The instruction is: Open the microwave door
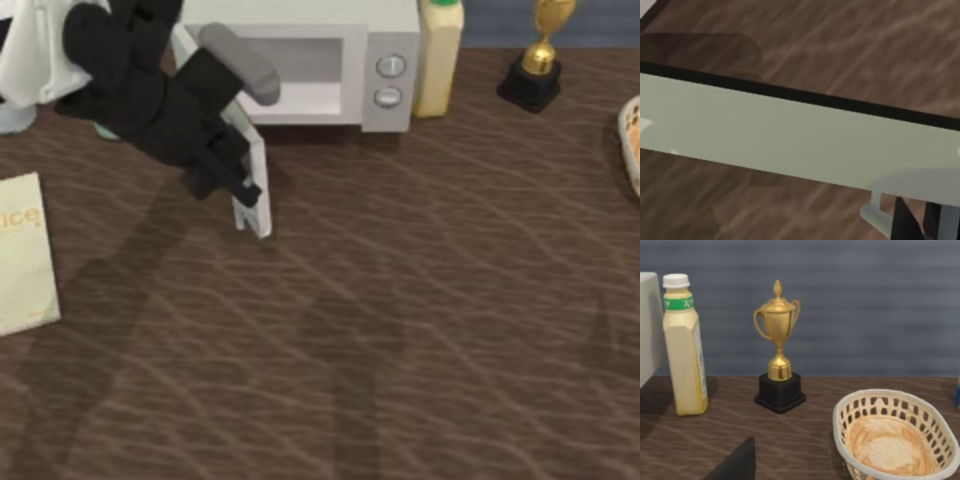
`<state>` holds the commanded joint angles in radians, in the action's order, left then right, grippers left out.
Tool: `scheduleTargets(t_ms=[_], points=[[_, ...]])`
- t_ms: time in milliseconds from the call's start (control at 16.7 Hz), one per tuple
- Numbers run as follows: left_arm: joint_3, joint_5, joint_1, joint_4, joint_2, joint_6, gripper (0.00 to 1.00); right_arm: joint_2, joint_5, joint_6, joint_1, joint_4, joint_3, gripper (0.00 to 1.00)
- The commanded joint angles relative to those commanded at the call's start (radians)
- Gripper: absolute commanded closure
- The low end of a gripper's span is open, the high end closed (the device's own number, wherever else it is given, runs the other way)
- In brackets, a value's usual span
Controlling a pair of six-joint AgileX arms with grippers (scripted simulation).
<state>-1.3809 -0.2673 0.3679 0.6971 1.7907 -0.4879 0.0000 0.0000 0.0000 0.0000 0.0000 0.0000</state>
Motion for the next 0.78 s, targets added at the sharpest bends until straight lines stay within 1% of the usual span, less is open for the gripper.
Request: scheduleTargets(t_ms=[240, 600, 780], points=[[0.003, -0.010, -0.003, 0.006, 0.003, -0.015, 1.00, 0.000, 0.000, 0.000, 0.000, 0.000, 0.000, 0.00], [0.004, -0.078, -0.069, 0.060, -0.008, -0.180, 1.00, 0.000, 0.000, 0.000, 0.000, 0.000, 0.000, 0.00], [0.005, -0.094, -0.082, 0.071, -0.010, -0.213, 1.00, 0.000, 0.000, 0.000, 0.000, 0.000, 0.000, 0.00]])
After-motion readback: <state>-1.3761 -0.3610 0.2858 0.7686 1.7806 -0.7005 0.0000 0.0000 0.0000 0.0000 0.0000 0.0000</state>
